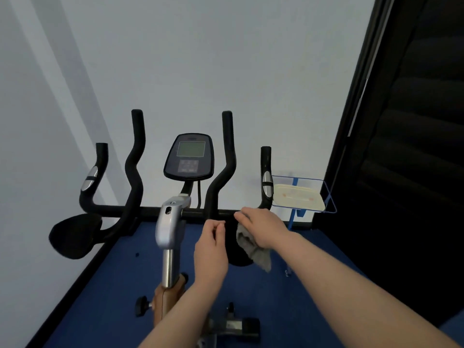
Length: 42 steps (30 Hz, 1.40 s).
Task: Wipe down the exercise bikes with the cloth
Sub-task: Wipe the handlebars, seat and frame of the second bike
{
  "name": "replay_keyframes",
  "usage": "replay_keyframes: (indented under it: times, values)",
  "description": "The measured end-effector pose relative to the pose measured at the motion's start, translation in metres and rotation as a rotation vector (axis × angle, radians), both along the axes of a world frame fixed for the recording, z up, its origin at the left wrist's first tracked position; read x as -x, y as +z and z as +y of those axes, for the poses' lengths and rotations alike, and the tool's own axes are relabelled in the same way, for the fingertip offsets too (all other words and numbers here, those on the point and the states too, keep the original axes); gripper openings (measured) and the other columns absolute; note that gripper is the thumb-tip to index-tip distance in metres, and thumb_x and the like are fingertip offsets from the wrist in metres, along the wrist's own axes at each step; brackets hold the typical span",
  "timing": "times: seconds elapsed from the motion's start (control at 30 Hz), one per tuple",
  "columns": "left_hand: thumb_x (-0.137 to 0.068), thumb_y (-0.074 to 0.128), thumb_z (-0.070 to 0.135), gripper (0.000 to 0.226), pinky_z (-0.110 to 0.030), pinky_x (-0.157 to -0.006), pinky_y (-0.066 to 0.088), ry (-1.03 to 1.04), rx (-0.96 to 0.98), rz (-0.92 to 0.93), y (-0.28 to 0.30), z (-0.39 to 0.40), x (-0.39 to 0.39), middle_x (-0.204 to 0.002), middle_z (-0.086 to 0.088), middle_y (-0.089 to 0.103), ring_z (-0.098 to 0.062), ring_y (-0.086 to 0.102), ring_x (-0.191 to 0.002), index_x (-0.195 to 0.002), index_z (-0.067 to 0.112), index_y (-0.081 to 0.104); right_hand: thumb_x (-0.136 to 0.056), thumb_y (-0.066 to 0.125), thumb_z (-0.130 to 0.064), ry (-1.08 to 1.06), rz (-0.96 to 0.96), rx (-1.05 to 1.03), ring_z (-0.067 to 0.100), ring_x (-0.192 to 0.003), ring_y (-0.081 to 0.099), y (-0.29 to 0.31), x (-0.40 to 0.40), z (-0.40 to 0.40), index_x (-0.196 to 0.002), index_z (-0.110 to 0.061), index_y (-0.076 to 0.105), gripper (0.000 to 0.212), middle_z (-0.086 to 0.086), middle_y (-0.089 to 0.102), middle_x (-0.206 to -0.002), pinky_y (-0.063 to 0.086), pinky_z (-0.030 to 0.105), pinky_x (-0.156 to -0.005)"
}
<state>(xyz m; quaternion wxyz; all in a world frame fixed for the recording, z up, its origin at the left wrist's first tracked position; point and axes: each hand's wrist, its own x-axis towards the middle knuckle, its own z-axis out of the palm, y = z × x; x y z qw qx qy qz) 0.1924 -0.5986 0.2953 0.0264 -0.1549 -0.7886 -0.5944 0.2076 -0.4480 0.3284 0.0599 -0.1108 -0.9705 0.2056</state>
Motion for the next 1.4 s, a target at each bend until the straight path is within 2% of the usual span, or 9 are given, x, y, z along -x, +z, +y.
replay_keyframes:
  times: [0.13, 0.23, 0.4, 0.6, 0.73, 0.9, 1.07, 1.27, 1.4]
  values:
    - [-0.103, 0.048, 0.023, 0.021, -0.022, -0.057, 0.043, -0.013, -0.029, -0.007, 0.000, -0.001, 0.002, -0.077, 0.005, 0.065, -0.009, 0.059, -0.073, -0.087, 0.034, 0.057, -0.093, 0.049, -0.013, -0.029, -0.127, -0.085, 0.034, -0.098, 0.056, 0.008, 0.013, 0.001, -0.125, -0.012, 0.042, 0.033, 0.013, 0.054, -0.110, 0.051, 0.042, -0.074]
    - [-0.103, 0.047, 0.024, 0.019, -0.022, -0.062, 0.046, -0.009, -0.020, -0.019, -0.003, -0.001, 0.003, -0.080, 0.007, 0.066, -0.007, 0.060, -0.073, -0.089, 0.032, 0.058, -0.100, 0.038, -0.040, -0.195, 0.111, -0.099, 0.027, -0.092, 0.059, -0.001, 0.003, -0.017, -0.102, -0.018, 0.055, 0.028, 0.004, 0.061, -0.097, 0.043, 0.036, -0.068]
    - [-0.102, 0.048, 0.024, 0.018, -0.016, -0.061, 0.047, -0.001, -0.035, -0.041, -0.002, 0.000, 0.004, -0.079, 0.006, 0.066, 0.000, 0.061, -0.072, -0.089, 0.030, 0.059, -0.093, 0.057, -0.033, -0.351, 0.574, 0.165, 0.014, -0.121, 0.040, -0.063, -0.059, -0.069, -0.137, -0.024, 0.045, 0.046, -0.002, 0.043, -0.133, 0.038, 0.027, -0.098]
    - [-0.102, 0.049, 0.021, 0.016, -0.013, -0.061, 0.045, 0.047, -0.026, -0.020, 0.000, 0.001, 0.001, -0.082, 0.006, 0.068, 0.002, 0.062, -0.076, -0.094, 0.022, 0.063, -0.101, 0.046, -0.033, -0.219, 0.313, 0.220, 0.018, -0.110, 0.047, -0.023, -0.012, -0.024, -0.119, -0.023, 0.057, 0.023, -0.002, 0.056, -0.116, 0.038, 0.028, -0.087]
    - [-0.102, 0.049, 0.023, 0.016, -0.012, -0.069, 0.048, 0.070, -0.059, -0.031, 0.000, 0.002, -0.007, -0.089, 0.008, 0.069, 0.002, 0.063, -0.083, -0.101, 0.021, 0.065, -0.098, 0.052, -0.029, -0.168, 0.472, 0.232, 0.003, -0.110, 0.036, -0.040, -0.034, -0.037, -0.131, -0.024, 0.052, 0.033, -0.009, 0.051, -0.122, 0.031, 0.018, -0.092]
    - [-0.100, 0.054, 0.019, 0.021, -0.010, -0.080, 0.043, 0.221, -0.040, 0.026, -0.001, 0.007, -0.020, -0.099, 0.007, 0.063, -0.002, 0.059, -0.095, -0.116, 0.022, 0.069, -0.104, 0.032, -0.037, -0.040, 0.151, 0.002, 0.022, -0.108, 0.052, -0.014, -0.003, -0.013, -0.118, -0.018, 0.057, 0.034, 0.002, 0.059, -0.114, 0.045, 0.038, -0.088]
    - [-0.096, 0.060, 0.016, 0.020, -0.023, -0.085, 0.050, 0.300, -0.069, 0.032, -0.004, 0.007, -0.029, -0.095, 0.006, 0.067, -0.007, 0.063, -0.093, -0.113, 0.018, 0.071, -0.104, 0.025, -0.041, 0.013, 0.068, 0.031, 0.024, -0.096, 0.057, -0.002, 0.007, -0.016, -0.110, -0.020, 0.055, 0.037, 0.002, 0.063, -0.106, 0.042, 0.035, -0.073]
    - [-0.096, 0.062, 0.017, 0.019, -0.040, -0.092, 0.054, 0.293, -0.118, -0.067, -0.006, 0.005, -0.027, -0.100, 0.003, 0.070, -0.010, 0.065, -0.098, -0.109, 0.024, 0.073, -0.103, 0.031, -0.043, 0.148, 0.051, -0.148, 0.027, -0.107, 0.053, -0.011, -0.009, 0.001, -0.114, -0.016, 0.049, 0.035, 0.007, 0.058, -0.114, 0.045, 0.040, -0.082]
    - [-0.096, 0.062, 0.017, 0.017, -0.043, -0.091, 0.054, 0.371, -0.153, -0.067, -0.008, 0.013, -0.031, -0.099, 0.002, 0.070, -0.013, 0.066, -0.096, -0.106, 0.026, 0.073, -0.104, 0.027, -0.042, 0.267, -0.049, 0.022, 0.031, -0.110, 0.056, 0.008, 0.018, -0.004, -0.116, -0.012, 0.054, 0.041, 0.010, 0.063, -0.115, 0.044, 0.039, -0.087]
